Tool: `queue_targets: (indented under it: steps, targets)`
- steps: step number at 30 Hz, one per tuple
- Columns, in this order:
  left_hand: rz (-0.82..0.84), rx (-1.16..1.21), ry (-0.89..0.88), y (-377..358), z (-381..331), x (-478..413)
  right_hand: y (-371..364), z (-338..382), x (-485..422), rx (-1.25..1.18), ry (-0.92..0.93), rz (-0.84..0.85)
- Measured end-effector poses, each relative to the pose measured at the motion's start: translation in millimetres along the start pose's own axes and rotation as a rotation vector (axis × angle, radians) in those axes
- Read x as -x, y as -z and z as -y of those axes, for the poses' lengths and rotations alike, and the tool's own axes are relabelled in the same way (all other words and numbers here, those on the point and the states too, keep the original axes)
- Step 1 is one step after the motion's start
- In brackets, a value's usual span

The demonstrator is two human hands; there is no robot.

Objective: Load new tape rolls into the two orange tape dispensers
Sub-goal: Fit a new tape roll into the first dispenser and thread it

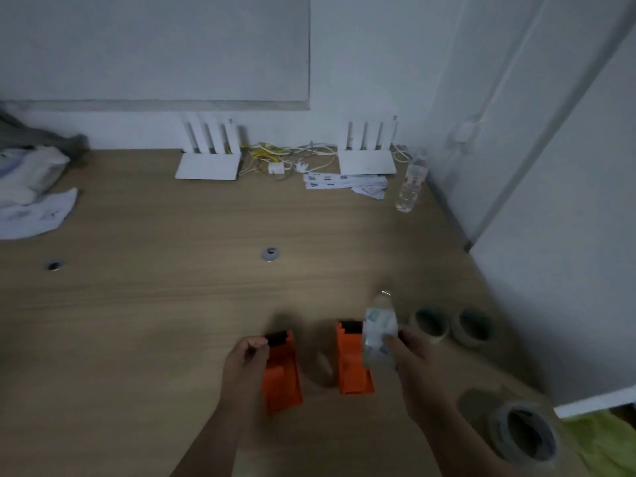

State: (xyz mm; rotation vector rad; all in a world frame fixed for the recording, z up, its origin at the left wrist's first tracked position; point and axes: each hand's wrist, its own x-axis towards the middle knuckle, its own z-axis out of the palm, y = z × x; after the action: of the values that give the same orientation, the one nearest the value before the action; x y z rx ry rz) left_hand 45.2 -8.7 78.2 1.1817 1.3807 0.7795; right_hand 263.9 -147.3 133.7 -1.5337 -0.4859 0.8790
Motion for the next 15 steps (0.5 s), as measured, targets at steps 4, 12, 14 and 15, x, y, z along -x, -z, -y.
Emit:
queue_targets:
  steps: [4,12,14,15]
  targets:
    - [-0.072,-0.106,0.158,27,30,-2,-43,-1,5,-0.003,-0.068,0.102]
    - [0.141,-0.052,0.338,19,51,12,-86,-17,21,0.035,-0.107,0.230]
    - [0.169,-0.017,0.320,16,52,11,-87,-20,23,0.029,-0.121,0.243]
    - [0.176,-0.009,0.313,15,52,10,-87,-21,24,0.033,-0.122,0.242]
